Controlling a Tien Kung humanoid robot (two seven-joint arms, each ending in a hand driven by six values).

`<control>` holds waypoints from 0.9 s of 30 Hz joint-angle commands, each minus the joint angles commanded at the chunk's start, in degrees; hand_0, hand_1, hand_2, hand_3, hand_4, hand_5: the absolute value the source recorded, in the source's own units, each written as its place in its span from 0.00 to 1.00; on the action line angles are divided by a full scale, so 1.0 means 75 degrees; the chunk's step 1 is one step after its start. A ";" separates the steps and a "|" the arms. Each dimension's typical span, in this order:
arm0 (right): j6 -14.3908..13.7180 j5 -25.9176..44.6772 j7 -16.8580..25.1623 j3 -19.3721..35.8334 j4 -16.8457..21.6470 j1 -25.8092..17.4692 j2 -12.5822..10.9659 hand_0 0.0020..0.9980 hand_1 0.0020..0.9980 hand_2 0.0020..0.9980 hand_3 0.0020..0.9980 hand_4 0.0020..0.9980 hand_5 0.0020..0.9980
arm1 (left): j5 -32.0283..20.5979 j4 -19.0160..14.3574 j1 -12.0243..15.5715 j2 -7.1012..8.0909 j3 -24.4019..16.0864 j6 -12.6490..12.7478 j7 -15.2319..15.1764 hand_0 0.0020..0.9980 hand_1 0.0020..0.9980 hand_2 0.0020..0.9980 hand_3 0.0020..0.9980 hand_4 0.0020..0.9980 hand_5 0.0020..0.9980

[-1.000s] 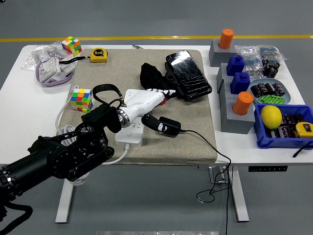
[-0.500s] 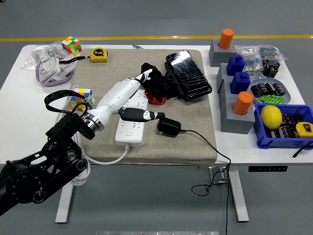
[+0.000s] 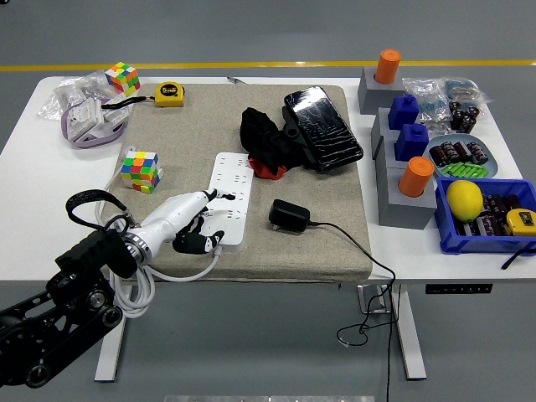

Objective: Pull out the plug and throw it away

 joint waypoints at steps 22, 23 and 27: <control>-0.0001 -0.0013 0.0002 0.0103 0.0011 -0.0028 0.0028 0.62 0.65 0.68 0.63 0.98 0.53 | 0.0102 -0.0275 0.0193 0.0270 -0.0017 -0.0864 0.0666 0.05 0.04 0.11 0.82 0.47 0.00; 0.0000 -0.0010 0.0003 0.0101 0.0012 -0.0027 0.0029 0.62 0.65 0.68 0.63 0.98 0.53 | 0.0101 -0.0261 0.0193 0.0270 -0.0010 -0.0877 0.0681 0.05 0.04 0.11 0.82 0.47 0.00; -0.0003 -0.0011 0.0005 0.0103 0.0012 -0.0026 0.0038 0.62 0.65 0.68 0.63 0.98 0.53 | 0.0099 -0.0198 0.0190 0.0262 0.0049 -0.0949 0.0741 0.05 0.04 0.11 0.81 0.47 0.00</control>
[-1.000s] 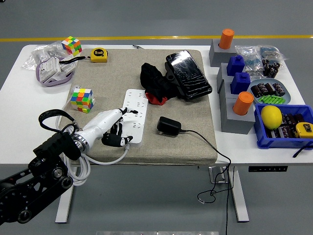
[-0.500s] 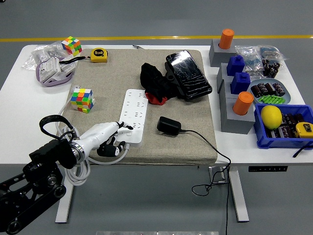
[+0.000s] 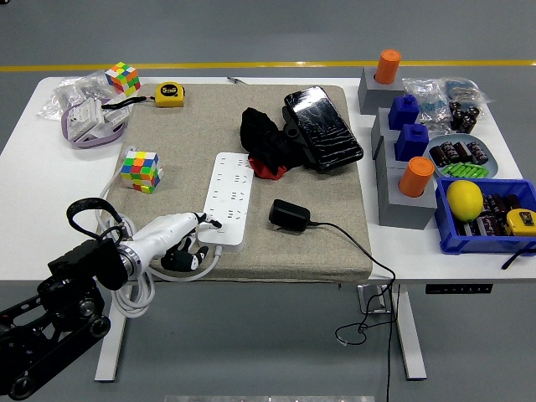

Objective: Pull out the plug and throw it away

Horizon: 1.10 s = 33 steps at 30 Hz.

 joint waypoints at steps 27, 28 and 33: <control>-0.0012 0.0002 0.0006 0.0006 -0.0009 0.0035 0.0035 0.62 0.65 0.68 0.63 0.99 0.53 | 0.0215 -0.0070 -0.0242 -0.0057 -0.0851 0.1659 -0.1481 0.23 0.34 0.46 0.82 0.77 0.12; -0.0012 0.0005 0.0005 0.0003 -0.0008 0.0039 0.0037 0.62 0.65 0.68 0.63 0.99 0.53 | 0.0212 0.0014 -0.0265 -0.0123 -0.0954 0.1655 -0.1503 0.23 0.34 0.46 0.82 0.77 0.12; -0.0018 0.0005 0.0005 0.0000 -0.0010 0.0055 0.0044 0.62 0.65 0.68 0.63 0.99 0.53 | 0.0214 0.0595 -0.0427 -0.0537 -0.1556 0.1753 -0.1687 0.52 0.74 0.75 0.87 0.93 0.26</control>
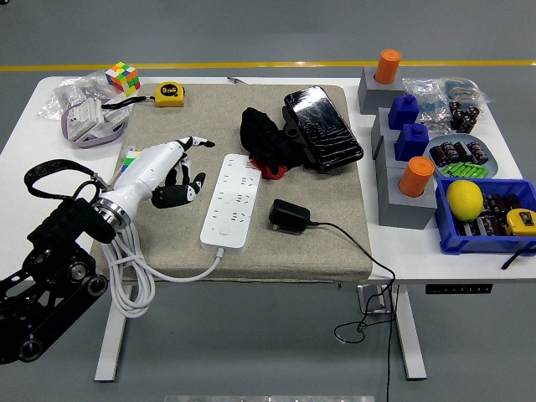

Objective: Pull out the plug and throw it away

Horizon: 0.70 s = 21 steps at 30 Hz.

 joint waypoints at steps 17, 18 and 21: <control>0.0001 0.0004 0.0002 -0.0018 -0.0006 0.0045 0.0002 0.62 0.65 0.68 0.63 0.99 0.53 | -0.0012 0.1040 -0.0170 -0.0564 -0.0876 -0.0014 -0.0081 0.87 0.95 0.94 0.93 1.00 0.52; 0.0001 0.0005 0.0003 -0.0015 -0.0004 0.0049 0.0001 0.62 0.65 0.68 0.63 0.99 0.53 | -0.0001 0.1041 -0.0169 -0.0570 -0.0909 -0.0022 -0.0071 0.88 0.96 0.94 0.93 1.00 0.54; 0.0001 0.0002 0.0002 -0.0006 -0.0004 0.0060 -0.0005 0.62 0.65 0.68 0.63 0.99 0.53 | 0.0023 0.1040 -0.0167 -0.0582 -0.1009 -0.0059 -0.0044 0.88 0.96 0.94 0.93 1.00 0.54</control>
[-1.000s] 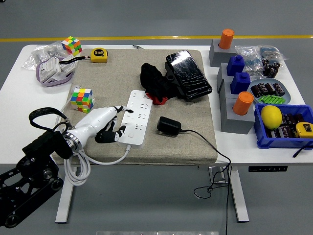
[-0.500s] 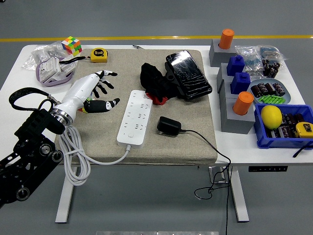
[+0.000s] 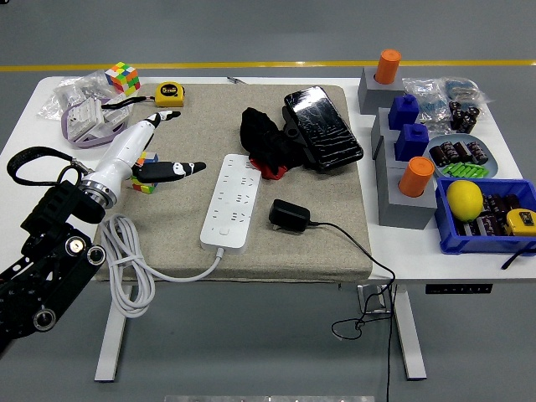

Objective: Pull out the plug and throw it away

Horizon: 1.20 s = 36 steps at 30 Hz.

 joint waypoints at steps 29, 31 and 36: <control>0.0013 0.0025 0.0003 -0.0095 -0.0005 0.0133 -0.0048 0.62 0.65 0.68 0.63 0.99 0.53 | 0.0114 -0.0238 0.0107 0.0035 -0.0291 -0.0087 0.0073 0.87 0.94 0.93 0.93 1.00 0.49; 0.0017 0.0050 0.0003 -0.0132 -0.0014 0.0204 -0.0055 0.62 0.65 0.68 0.63 0.99 0.53 | 0.0122 -0.0235 0.0072 0.0030 -0.0281 -0.0094 0.0081 0.87 0.94 0.93 0.93 1.00 0.49; -0.0001 0.0071 -0.0005 -0.0207 -0.0008 0.0297 -0.0133 0.62 0.65 0.68 0.63 0.99 0.53 | 0.0124 -0.0265 0.0004 0.0062 -0.0158 -0.0121 0.0088 0.87 0.94 0.93 0.93 1.00 0.49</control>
